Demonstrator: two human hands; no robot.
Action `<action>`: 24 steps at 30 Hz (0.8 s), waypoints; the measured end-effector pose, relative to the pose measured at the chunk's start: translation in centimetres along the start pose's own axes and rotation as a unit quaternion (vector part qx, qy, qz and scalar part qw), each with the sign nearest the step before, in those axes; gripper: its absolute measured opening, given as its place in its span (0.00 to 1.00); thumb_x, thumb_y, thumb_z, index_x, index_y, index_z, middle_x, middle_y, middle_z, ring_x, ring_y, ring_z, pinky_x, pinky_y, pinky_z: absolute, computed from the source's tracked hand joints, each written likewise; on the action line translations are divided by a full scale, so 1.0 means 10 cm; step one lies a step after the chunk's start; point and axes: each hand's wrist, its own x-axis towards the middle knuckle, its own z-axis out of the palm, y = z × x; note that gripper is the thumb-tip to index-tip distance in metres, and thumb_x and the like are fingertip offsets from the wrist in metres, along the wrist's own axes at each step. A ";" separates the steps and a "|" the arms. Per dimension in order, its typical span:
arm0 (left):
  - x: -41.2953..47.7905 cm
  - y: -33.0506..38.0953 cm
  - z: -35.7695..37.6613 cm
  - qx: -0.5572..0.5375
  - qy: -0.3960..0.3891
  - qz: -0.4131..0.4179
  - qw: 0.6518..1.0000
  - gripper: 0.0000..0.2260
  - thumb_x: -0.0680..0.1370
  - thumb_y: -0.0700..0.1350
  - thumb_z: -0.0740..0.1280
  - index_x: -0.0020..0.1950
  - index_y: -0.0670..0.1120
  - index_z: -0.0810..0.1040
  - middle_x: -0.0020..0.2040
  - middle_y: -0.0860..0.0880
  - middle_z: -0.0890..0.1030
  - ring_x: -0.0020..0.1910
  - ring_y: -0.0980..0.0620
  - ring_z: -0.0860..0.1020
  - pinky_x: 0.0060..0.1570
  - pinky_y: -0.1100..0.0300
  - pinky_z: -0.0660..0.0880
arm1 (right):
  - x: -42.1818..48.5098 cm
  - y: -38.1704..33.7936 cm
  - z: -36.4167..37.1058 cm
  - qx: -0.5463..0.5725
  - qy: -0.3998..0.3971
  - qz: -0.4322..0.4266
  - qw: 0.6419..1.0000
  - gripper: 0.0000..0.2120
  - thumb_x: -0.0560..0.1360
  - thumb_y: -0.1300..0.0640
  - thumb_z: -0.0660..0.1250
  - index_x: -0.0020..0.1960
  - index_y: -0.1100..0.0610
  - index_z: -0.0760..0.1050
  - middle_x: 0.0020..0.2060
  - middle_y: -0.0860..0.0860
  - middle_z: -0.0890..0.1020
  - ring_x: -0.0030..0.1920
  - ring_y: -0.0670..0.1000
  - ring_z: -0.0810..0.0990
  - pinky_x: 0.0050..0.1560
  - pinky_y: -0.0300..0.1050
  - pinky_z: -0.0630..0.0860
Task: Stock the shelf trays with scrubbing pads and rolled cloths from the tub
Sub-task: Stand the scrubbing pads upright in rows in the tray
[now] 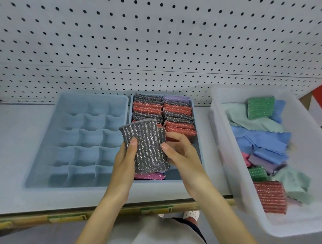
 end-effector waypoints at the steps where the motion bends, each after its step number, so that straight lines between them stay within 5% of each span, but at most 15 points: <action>1: 0.00 0.00 -0.01 -0.002 0.000 0.002 1.000 0.11 0.79 0.56 0.57 0.57 0.58 0.75 0.54 0.57 0.82 0.51 0.58 0.81 0.54 0.54 0.76 | -0.01 0.00 0.02 0.015 -0.004 0.011 1.000 0.12 0.75 0.56 0.68 0.58 0.50 0.75 0.51 0.54 0.81 0.53 0.50 0.81 0.51 0.43 0.78; 6: 0.02 0.00 -0.02 -0.019 -0.023 0.012 0.999 0.18 0.72 0.61 0.60 0.59 0.58 0.75 0.56 0.54 0.82 0.53 0.56 0.81 0.54 0.53 0.76 | -0.01 -0.05 0.05 0.104 -0.037 0.042 0.993 0.09 0.78 0.58 0.64 0.53 0.60 0.79 0.48 0.53 0.83 0.48 0.50 0.81 0.50 0.44 0.77; 10: 0.04 -0.01 -0.01 -0.030 -0.013 0.026 0.999 0.15 0.74 0.58 0.60 0.58 0.57 0.76 0.52 0.56 0.83 0.52 0.56 0.81 0.51 0.56 0.76 | 0.00 -0.01 0.13 0.120 0.019 0.017 0.992 0.06 0.78 0.59 0.63 0.47 0.57 0.79 0.45 0.53 0.82 0.47 0.50 0.80 0.50 0.45 0.76; 14: 0.05 -0.02 0.04 -0.069 0.004 0.014 0.998 0.09 0.79 0.52 0.59 0.55 0.58 0.77 0.50 0.58 0.84 0.50 0.58 0.82 0.52 0.53 0.77 | 0.07 0.07 0.21 -0.118 0.179 -0.138 0.967 0.09 0.75 0.59 0.68 0.41 0.46 0.76 0.48 0.49 0.76 0.53 0.46 0.73 0.57 0.34 0.67; 24: 0.14 0.02 -0.08 -0.074 0.016 0.034 0.997 0.11 0.77 0.51 0.62 0.58 0.57 0.79 0.56 0.57 0.82 0.57 0.58 0.79 0.62 0.50 0.73 | 0.15 0.03 0.08 -0.036 0.166 -0.153 0.974 0.07 0.80 0.60 0.59 0.44 0.55 0.73 0.35 0.44 0.76 0.34 0.37 0.71 0.37 0.29 0.68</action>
